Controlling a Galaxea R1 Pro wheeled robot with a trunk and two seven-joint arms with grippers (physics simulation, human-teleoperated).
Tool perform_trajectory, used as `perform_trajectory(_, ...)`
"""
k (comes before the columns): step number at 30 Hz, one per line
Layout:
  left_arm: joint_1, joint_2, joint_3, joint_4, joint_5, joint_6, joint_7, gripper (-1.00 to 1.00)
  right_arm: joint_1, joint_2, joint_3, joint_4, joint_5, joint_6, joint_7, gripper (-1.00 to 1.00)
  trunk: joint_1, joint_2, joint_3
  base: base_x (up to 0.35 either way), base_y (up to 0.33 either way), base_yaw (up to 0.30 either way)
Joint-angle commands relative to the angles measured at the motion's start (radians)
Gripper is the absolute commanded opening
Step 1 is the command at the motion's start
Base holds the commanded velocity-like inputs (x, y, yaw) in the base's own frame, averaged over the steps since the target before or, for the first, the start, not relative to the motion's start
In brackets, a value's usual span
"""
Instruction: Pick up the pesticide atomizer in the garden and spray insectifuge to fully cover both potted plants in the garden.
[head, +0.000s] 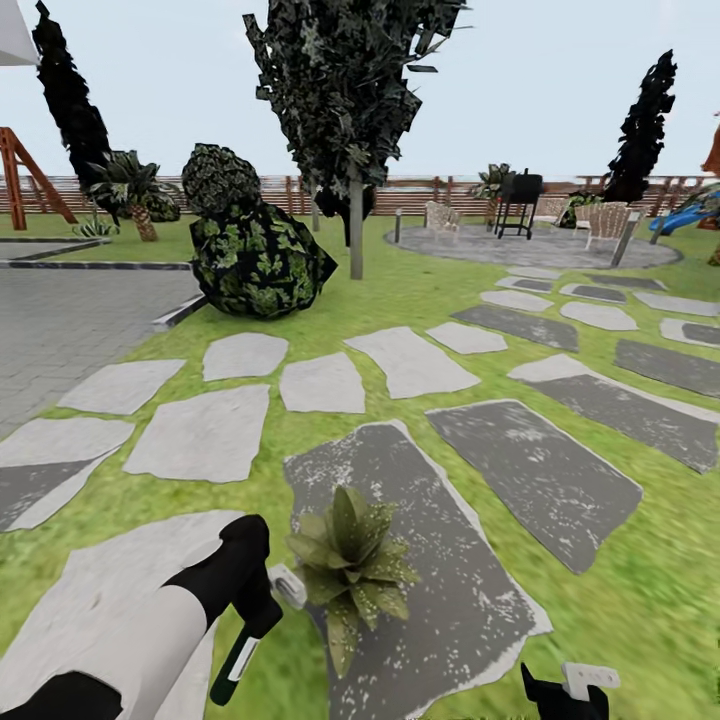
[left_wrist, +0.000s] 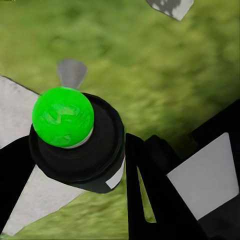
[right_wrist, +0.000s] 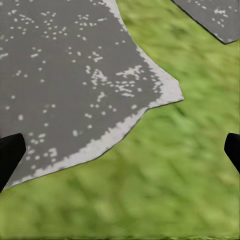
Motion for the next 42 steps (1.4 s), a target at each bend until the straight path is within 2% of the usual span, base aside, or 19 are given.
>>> perform_trajectory(1,0.000,0.000,-0.001,-0.002,-0.010,0.006,-0.010,-1.00,-0.001,0.000,-0.009,0.001,0.005,-0.004,0.006,1.00,0.000,0.000,-0.001,0.000,0.302,-0.276)
perform_trajectory(7,0.000,-0.001,0.000,-0.002,-0.009,0.007,-0.010,-1.00,-0.001,0.000,-0.009,0.001,0.005,-0.004,0.006,1.00,0.000,0.000,-0.001,0.051,0.281,-0.286)
perform_trajectory(13,0.001,-0.004,-0.001,-0.008,-0.009,0.004,-0.010,-1.00,-0.001,0.000,-0.009,0.001,0.005,-0.004,0.006,1.00,0.000,0.000,-0.001,0.018,0.041,-0.108)
perform_trajectory(17,-0.010,-0.030,-0.001,-0.013,-0.010,0.008,-0.010,-1.00,-0.001,0.000,-0.009,0.000,0.005,-0.004,0.006,1.00,0.000,0.000,-0.001,0.001,0.001,-0.005)
perform_trajectory(21,-0.013,-0.042,-0.001,-0.016,-0.010,0.010,-0.010,-1.00,-0.001,0.000,-0.009,0.001,0.005,-0.004,0.006,1.00,0.000,0.000,-0.001,0.008,0.000,0.000)
perform_trajectory(32,0.002,-0.025,-0.001,0.000,-0.004,0.002,-0.012,-1.00,-0.001,0.000,-0.009,0.001,0.005,-0.004,0.006,1.00,0.000,0.000,-0.001,0.106,0.028,-0.058)
perform_trajectory(36,0.003,-0.003,0.000,0.000,-0.004,0.000,-0.014,-1.00,-0.001,0.000,-0.009,0.001,0.005,-0.004,0.006,1.00,0.000,0.000,-0.001,0.001,0.000,-0.100)
perform_trajectory(42,0.003,-0.015,0.000,0.001,-0.004,-0.001,-0.016,-1.00,-0.001,0.000,-0.009,0.000,0.005,-0.004,0.006,1.00,0.000,0.000,-0.001,0.000,0.000,-0.005)
